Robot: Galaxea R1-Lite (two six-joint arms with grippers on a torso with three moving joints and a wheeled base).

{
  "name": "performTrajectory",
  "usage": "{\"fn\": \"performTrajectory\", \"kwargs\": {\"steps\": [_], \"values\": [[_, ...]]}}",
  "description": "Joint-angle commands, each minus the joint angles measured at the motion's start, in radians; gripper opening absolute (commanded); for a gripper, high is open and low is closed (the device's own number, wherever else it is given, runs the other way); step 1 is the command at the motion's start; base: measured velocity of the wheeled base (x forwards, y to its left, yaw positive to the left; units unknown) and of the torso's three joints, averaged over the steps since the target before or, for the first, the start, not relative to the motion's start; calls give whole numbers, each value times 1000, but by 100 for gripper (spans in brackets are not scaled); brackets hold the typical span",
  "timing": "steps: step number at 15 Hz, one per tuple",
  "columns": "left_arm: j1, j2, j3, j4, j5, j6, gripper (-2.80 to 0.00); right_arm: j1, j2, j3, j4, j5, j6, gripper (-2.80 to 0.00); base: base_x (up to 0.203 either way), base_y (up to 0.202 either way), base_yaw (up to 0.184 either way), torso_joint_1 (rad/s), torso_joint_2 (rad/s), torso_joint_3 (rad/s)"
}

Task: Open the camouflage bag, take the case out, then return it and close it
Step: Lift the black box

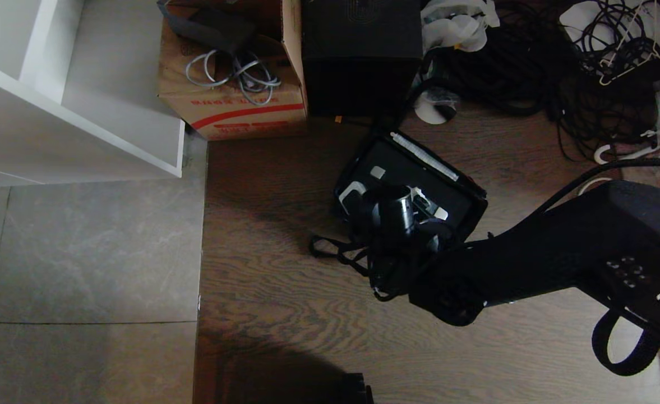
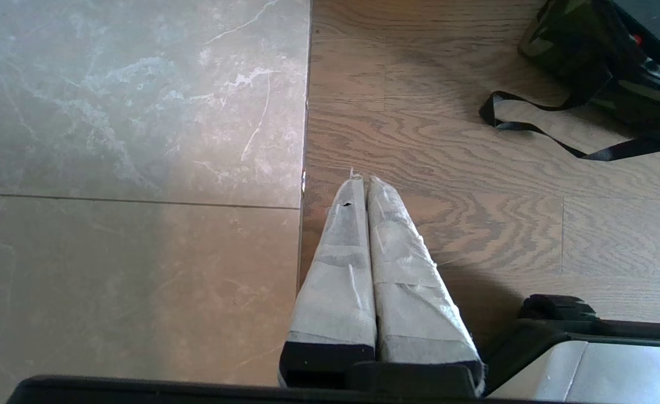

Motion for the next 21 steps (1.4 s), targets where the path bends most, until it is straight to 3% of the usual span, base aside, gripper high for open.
{"fn": "performTrajectory", "kwargs": {"steps": [1,3,5,6,7,8,9,10,11,13,15,16,19,20,21], "values": [[1,0,0,-1,0,-1,-280,-18,-77,-45,353,158,230,0,0,0,0,0,0,0],[1,0,0,-1,0,-1,-280,-30,-169,-97,654,587,524,0,0,0,0,0,0,0],[1,0,0,-1,0,-1,-280,-42,-303,-129,852,992,839,0,0,0,0,0,0,0],[1,0,0,-1,0,-1,-280,-45,-358,-117,902,1139,956,0,0,0,0,0,0,0],[1,0,0,-1,0,-1,-280,-47,-394,-76,922,1250,1011,0,0,0,0,0,0,0],[1,0,0,-1,0,-1,-280,-49,-408,-32,885,1300,1034,0,0,0,0,0,0,0],[1,0,0,-1,0,-1,-280,-49,-408,-17,798,1290,1040,0,0,0,0,0,0,0],[1,0,0,-1,0,-1,-280,-50,-399,-9,726,1217,1021,0,0,0,0,0,0,0],[1,0,0,-1,0,-1,-280,-51,-377,-6,688,1118,939,0,0,0,0,0,0,0],[1,0,0,-1,0,-1,-280,-51,-326,11,676,839,683,0,0,0,0,0,0,0],[1,0,0,-1,0,-1,-280,-47,-280,37,654,653,439,0,0,0,0,0,0,0],[1,0,0,-1,0,-1,-280,-38,-263,46,620,558,358,0,0,0,0,0,0,0],[1,0,0,-1,0,-1,-280,-9,-223,70,548,262,225,0,0,0,0,0,0,0],[1,0,0,-1,0,-1,-280,9,-198,85,488,182,200,0,0,0,0,0,0,0],[1,0,0,-1,0,-1,-280,24,-165,88,439,153,183,0,0,0,0,0,0,0]]}}
